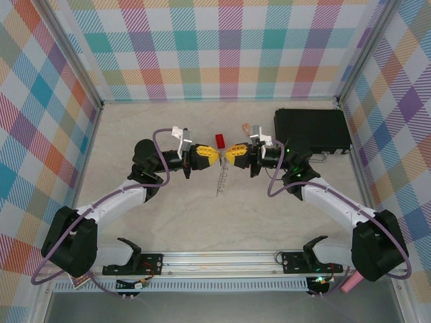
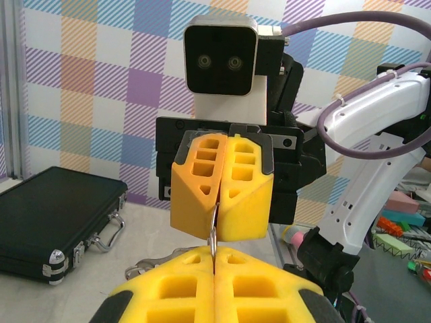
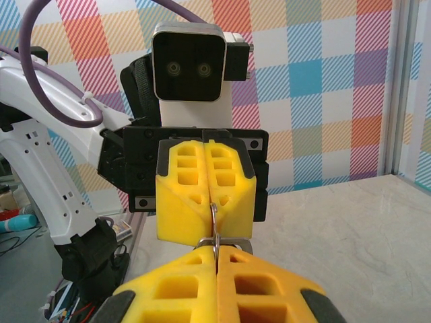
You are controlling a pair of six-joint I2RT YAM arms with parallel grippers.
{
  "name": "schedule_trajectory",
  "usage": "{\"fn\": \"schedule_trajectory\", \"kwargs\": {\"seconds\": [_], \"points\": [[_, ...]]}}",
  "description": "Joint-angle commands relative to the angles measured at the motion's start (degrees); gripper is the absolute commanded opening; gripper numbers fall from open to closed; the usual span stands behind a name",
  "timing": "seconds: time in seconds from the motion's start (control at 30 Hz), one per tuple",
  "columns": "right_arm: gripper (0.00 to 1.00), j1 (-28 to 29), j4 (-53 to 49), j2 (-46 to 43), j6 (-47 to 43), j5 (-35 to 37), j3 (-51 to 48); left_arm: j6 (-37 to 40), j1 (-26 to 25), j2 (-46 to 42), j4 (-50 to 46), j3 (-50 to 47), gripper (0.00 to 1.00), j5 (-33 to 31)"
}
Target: Put the keys on the keyring
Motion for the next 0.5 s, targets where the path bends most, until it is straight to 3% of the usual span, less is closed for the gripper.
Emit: {"fn": "schedule_trajectory", "kwargs": {"seconds": [0.0,0.47], "points": [[0.0,0.29,2.61,-1.04,-1.53,0.37,1.31,0.18,0.26,-1.4,3.23,0.71,0.0,-0.98],[0.0,0.29,3.07,-1.67,-1.7,1.25,0.85,-0.35,0.36,-0.96,3.57,0.88,0.0,-0.82]]}}
